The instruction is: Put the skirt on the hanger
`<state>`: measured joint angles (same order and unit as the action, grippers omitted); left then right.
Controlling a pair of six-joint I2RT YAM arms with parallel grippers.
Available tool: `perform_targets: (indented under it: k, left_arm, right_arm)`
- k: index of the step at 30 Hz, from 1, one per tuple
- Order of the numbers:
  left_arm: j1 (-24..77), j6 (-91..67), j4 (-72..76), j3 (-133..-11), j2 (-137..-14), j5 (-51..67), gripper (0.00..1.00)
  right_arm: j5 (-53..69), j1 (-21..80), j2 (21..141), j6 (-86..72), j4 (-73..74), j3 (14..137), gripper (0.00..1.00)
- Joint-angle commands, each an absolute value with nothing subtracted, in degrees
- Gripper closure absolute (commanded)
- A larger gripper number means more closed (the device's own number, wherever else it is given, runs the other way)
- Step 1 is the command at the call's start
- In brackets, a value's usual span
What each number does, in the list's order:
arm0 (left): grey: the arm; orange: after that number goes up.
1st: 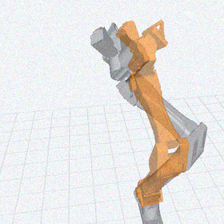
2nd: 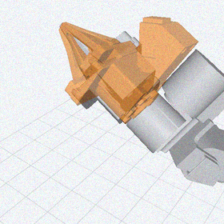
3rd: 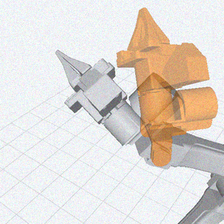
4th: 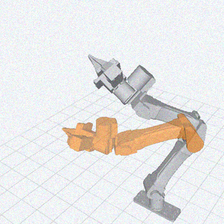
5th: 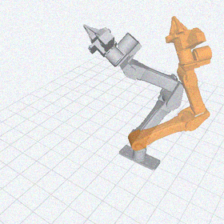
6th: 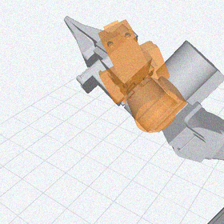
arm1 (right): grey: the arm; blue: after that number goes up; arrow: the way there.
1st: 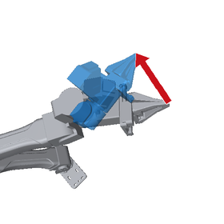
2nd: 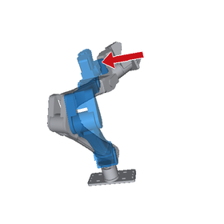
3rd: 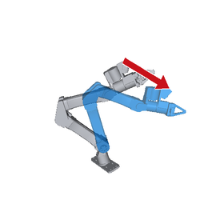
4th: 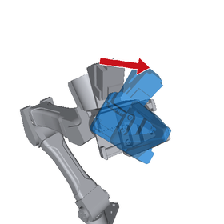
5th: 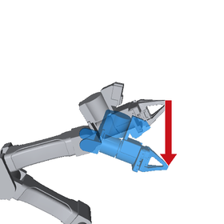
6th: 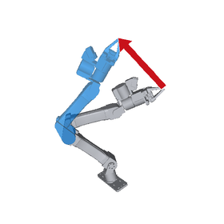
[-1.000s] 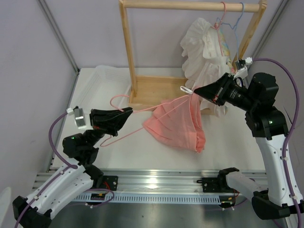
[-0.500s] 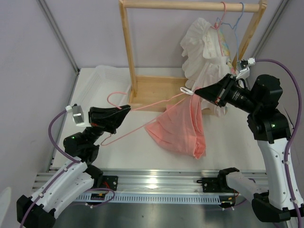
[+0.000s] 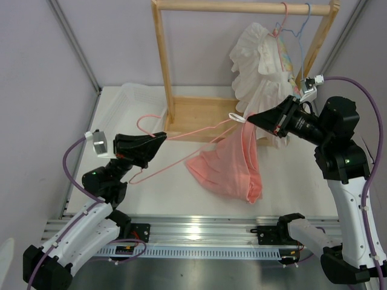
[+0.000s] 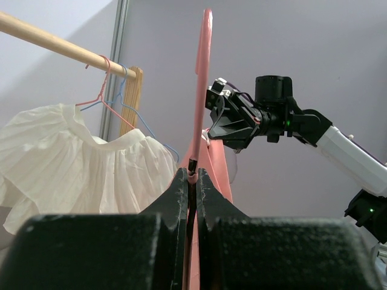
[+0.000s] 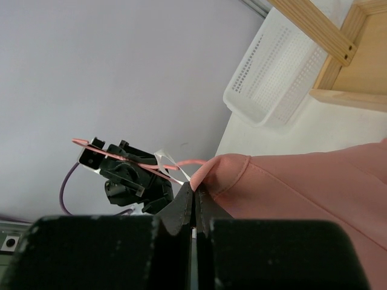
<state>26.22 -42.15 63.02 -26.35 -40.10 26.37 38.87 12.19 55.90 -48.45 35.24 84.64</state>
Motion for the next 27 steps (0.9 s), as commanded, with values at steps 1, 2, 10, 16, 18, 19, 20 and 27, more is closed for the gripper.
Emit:
perform_targets:
  k: [1,2,10,16,18,19,20,27]
  left_arm:
    - [25.5,-43.4,67.1,-28.2,-40.4,27.6,1.0]
    - [25.5,-43.6,67.2,-28.3,-40.5,27.7,1.0]
    - [25.3,-44.2,67.9,-28.4,-40.8,28.0,1.0]
    - [25.1,-43.9,67.3,-28.6,-40.4,27.9,1.0]
    - [25.0,-43.9,67.4,-28.6,-40.8,27.9,1.0]
    - [24.9,-44.2,67.7,-28.6,-40.9,27.9,1.0]
    - [24.9,-44.5,68.0,-28.3,-41.0,27.9,1.0]
    - [24.3,-45.5,69.0,-28.7,-41.3,28.1,1.0]
  right_arm:
    - [41.5,12.0,54.5,-49.3,30.5,84.9,1.0]
    - [41.7,12.0,54.5,-49.1,30.6,84.9,1.0]
    - [41.6,11.9,54.7,-49.0,30.7,84.9,1.0]
    - [41.7,12.0,54.8,-48.7,30.8,84.8,1.0]
    - [41.8,11.9,54.7,-48.6,30.9,84.9,1.0]
    - [41.8,11.9,54.7,-48.5,31.1,84.9,1.0]
    - [41.8,11.9,54.7,-48.4,31.3,85.0,1.0]
    - [42.0,11.9,54.5,-47.8,32.3,84.8,1.0]
